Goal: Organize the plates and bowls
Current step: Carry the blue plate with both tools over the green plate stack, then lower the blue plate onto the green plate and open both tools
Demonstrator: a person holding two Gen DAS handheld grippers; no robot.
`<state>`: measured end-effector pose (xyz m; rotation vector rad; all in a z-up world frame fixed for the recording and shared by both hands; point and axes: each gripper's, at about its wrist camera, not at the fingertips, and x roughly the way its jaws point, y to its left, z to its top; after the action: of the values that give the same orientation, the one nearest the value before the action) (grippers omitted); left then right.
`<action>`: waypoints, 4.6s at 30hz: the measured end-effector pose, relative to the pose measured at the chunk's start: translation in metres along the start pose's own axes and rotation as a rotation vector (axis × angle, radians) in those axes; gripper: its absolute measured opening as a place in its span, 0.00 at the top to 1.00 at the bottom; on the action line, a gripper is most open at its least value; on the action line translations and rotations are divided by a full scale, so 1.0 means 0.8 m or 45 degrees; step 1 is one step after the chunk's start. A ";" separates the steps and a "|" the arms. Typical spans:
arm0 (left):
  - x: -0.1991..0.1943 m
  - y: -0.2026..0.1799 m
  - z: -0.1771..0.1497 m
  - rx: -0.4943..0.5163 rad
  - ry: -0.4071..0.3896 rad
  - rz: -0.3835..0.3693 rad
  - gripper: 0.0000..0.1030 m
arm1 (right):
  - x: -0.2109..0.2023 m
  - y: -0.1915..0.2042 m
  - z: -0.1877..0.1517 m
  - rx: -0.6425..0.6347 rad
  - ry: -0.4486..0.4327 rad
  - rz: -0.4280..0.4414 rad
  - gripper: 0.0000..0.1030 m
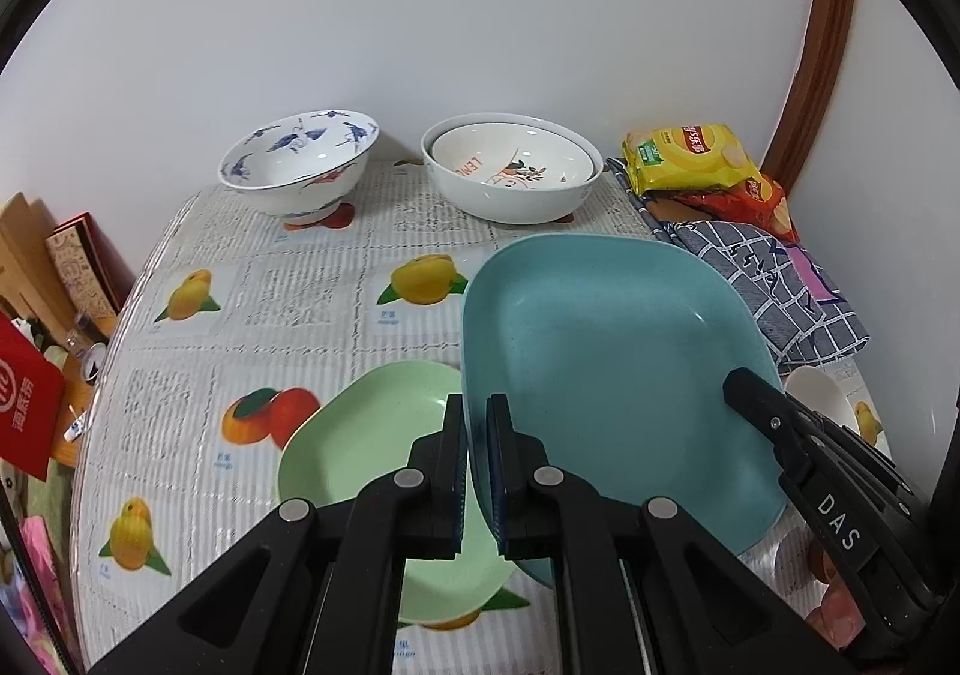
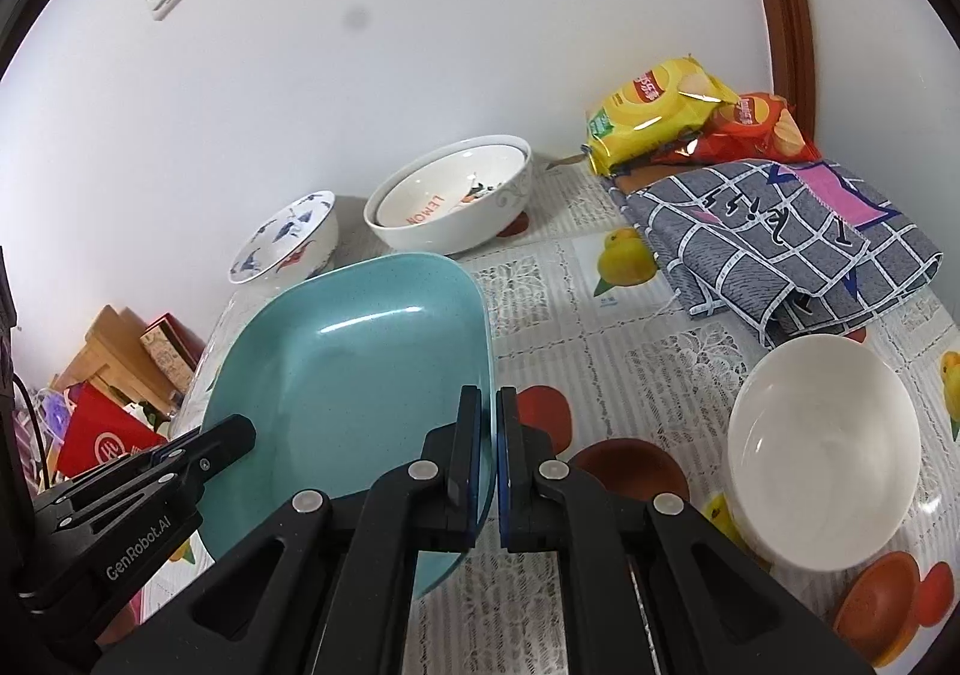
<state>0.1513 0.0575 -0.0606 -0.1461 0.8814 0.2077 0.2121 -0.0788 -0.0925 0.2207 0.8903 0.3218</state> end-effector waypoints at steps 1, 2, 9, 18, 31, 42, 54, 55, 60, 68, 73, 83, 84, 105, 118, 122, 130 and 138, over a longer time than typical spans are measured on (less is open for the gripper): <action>-0.001 0.001 -0.002 -0.002 -0.001 0.002 0.93 | -0.002 0.002 -0.002 -0.005 0.001 0.008 0.95; -0.004 0.003 -0.004 -0.007 -0.002 0.006 0.93 | -0.003 0.003 -0.002 -0.006 0.002 0.013 0.95; -0.019 0.016 -0.013 -0.036 -0.015 0.031 0.93 | -0.010 0.018 -0.009 -0.030 0.005 0.041 0.95; -0.028 0.041 -0.023 -0.089 -0.013 0.051 0.93 | -0.010 0.043 -0.018 -0.083 0.018 0.063 0.95; -0.042 0.050 -0.031 -0.097 -0.027 0.064 0.93 | -0.017 0.057 -0.024 -0.103 0.030 0.093 0.95; -0.046 0.055 -0.034 -0.108 -0.027 0.071 0.93 | -0.017 0.061 -0.026 -0.114 0.034 0.107 0.95; -0.030 0.072 -0.045 -0.151 0.018 0.086 0.93 | 0.002 0.071 -0.034 -0.146 0.092 0.114 0.95; -0.029 0.074 -0.047 -0.155 0.023 0.087 0.93 | 0.006 0.073 -0.036 -0.151 0.103 0.115 0.95; -0.012 0.087 -0.057 -0.187 0.058 0.095 0.93 | 0.023 0.080 -0.046 -0.179 0.149 0.113 0.95; 0.020 0.109 -0.070 -0.231 0.127 0.097 0.93 | 0.060 0.087 -0.062 -0.197 0.237 0.123 0.95; 0.034 0.116 -0.072 -0.247 0.153 0.089 0.93 | 0.078 0.089 -0.066 -0.213 0.266 0.116 0.94; 0.043 0.118 -0.073 -0.254 0.159 0.081 0.93 | 0.079 0.089 -0.065 -0.224 0.265 0.123 0.78; 0.042 0.117 -0.073 -0.254 0.157 0.082 0.92 | 0.077 0.089 -0.064 -0.228 0.272 0.125 0.73; 0.052 0.097 -0.075 -0.155 0.161 0.042 0.68 | 0.066 0.090 -0.067 -0.298 0.304 0.062 0.92; 0.060 0.118 -0.070 -0.151 0.158 -0.008 0.63 | 0.086 0.074 -0.043 -0.189 0.185 0.079 0.91; 0.055 0.123 -0.070 -0.161 0.157 -0.009 0.63 | 0.073 0.074 -0.041 -0.212 0.158 0.059 0.71; 0.041 0.117 -0.071 -0.137 0.136 -0.029 0.61 | 0.071 0.077 -0.053 -0.276 0.250 -0.007 0.86; 0.047 0.115 -0.072 -0.117 0.143 -0.036 0.61 | 0.087 0.081 -0.062 -0.269 0.179 -0.030 0.93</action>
<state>0.1090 0.1390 -0.1298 -0.2578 0.9810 0.2152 0.2018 0.0094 -0.1525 -0.0078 0.9889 0.4104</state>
